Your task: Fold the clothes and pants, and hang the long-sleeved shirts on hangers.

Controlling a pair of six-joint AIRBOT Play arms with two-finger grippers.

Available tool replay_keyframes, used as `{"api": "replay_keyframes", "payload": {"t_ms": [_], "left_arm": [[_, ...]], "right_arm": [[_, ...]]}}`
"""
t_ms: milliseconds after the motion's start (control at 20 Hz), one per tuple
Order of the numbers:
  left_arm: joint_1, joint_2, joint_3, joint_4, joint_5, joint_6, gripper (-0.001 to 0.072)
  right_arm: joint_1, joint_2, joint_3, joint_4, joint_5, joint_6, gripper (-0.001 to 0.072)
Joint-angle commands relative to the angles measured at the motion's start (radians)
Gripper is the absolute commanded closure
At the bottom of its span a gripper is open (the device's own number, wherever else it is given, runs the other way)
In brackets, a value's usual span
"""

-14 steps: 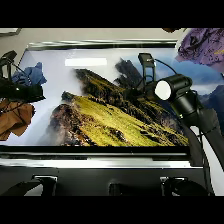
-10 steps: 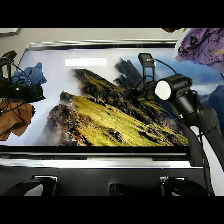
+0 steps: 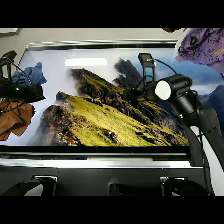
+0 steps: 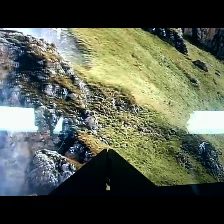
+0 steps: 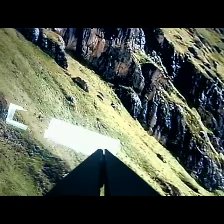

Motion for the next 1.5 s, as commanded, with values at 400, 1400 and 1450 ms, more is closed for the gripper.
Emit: {"api": "replay_keyframes", "payload": {"t_ms": [400,1400,1450], "left_arm": [[0.000,-0.007,0.000,0.012,0.000,0.005,0.0385],[0.610,-0.434,-0.217,0.320,0.637,-0.185,-0.0013],[0.610,-0.457,-0.217,0.319,0.648,-0.185,-0.0013]], "right_arm": [[0.001,0.000,0.000,0.000,0.000,0.000,0.0679],[0.001,0.000,0.000,0.031,0.019,0.000,0.0679],[0.001,0.000,0.000,0.031,0.019,0.000,0.0679]]}}
